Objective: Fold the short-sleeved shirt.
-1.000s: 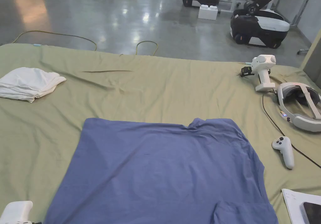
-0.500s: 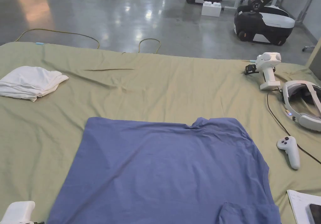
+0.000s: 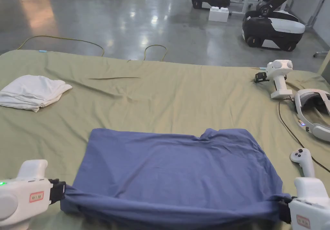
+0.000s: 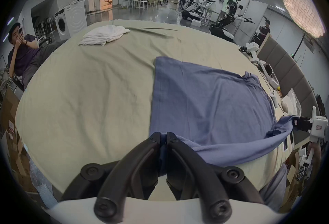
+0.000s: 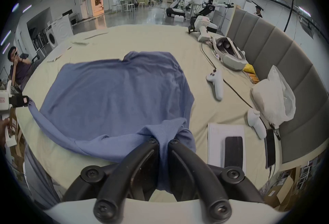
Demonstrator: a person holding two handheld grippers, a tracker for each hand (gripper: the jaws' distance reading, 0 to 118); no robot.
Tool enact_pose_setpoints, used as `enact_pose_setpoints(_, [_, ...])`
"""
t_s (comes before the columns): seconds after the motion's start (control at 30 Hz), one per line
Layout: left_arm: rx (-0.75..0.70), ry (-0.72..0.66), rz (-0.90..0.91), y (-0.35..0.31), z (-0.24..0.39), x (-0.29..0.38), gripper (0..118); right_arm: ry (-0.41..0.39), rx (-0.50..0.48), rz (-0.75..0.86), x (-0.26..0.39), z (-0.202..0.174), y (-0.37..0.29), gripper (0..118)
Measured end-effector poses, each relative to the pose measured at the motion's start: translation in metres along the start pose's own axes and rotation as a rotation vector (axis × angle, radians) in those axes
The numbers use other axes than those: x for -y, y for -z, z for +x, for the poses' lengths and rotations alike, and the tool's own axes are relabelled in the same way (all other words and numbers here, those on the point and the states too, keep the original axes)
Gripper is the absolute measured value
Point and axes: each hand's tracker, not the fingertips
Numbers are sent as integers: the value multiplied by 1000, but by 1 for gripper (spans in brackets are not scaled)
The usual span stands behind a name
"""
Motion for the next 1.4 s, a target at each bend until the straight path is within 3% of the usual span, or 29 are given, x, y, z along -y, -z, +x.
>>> enact_pose_setpoints(0.23, [-5, -13, 3, 42, 4, -46, 7, 105, -38, -44, -46, 19, 76, 6])
enact_pose_setpoints(0.53, [-11, -19, -80, 90, 7, -71, 7, 96, -31, -125, -58, 13, 135, 8])
enact_pose_setpoints(0.6, [-19, -21, -99, 93, 9, -71, 7, 75, -8, -128, -57, 10, 134, 18])
enact_pose_setpoints(0.63, [-20, -22, -100, 92, 10, -70, 9, 66, 13, -113, -56, 8, 129, 32])
enact_pose_setpoints(0.67, [-21, -19, -100, 104, -2, -72, 19, 55, 32, -85, -55, 7, 124, 55])
enact_pose_setpoints(0.7, [-28, -14, -93, 101, -1, -71, 31, 49, 49, -55, -55, 6, 117, 65])
enact_pose_setpoints(0.77, [-22, -10, -63, 91, 2, -69, 47, 54, 57, 31, -53, 1, 98, 64])
enact_pose_setpoints(0.8, [-10, -14, -38, 87, 0, -68, 49, 56, 45, 76, -53, -2, 88, 64])
enact_pose_setpoints(1.03, [60, 15, 255, 26, 35, -56, 50, 113, -1, 437, -58, -32, 26, 64])
enact_pose_setpoints(1.13, [68, 35, 439, -8, 56, -43, 49, 98, 25, 631, -56, -61, -13, 63])
enact_pose_setpoints(1.2, [35, 65, 550, -29, 70, -33, 47, 76, 57, 747, -53, -84, -39, 52])
enact_pose_setpoints(1.27, [2, 96, 650, -48, 81, -23, 33, 53, 73, 821, -50, -98, -51, 17])
enact_pose_setpoints(1.33, [-15, 108, 706, -62, 90, -17, 14, 50, 83, 855, -47, -109, -58, 14])
enact_pose_setpoints(1.4, [-43, 113, 737, -71, 94, -12, 11, 60, 44, 869, -44, -114, -64, 12])
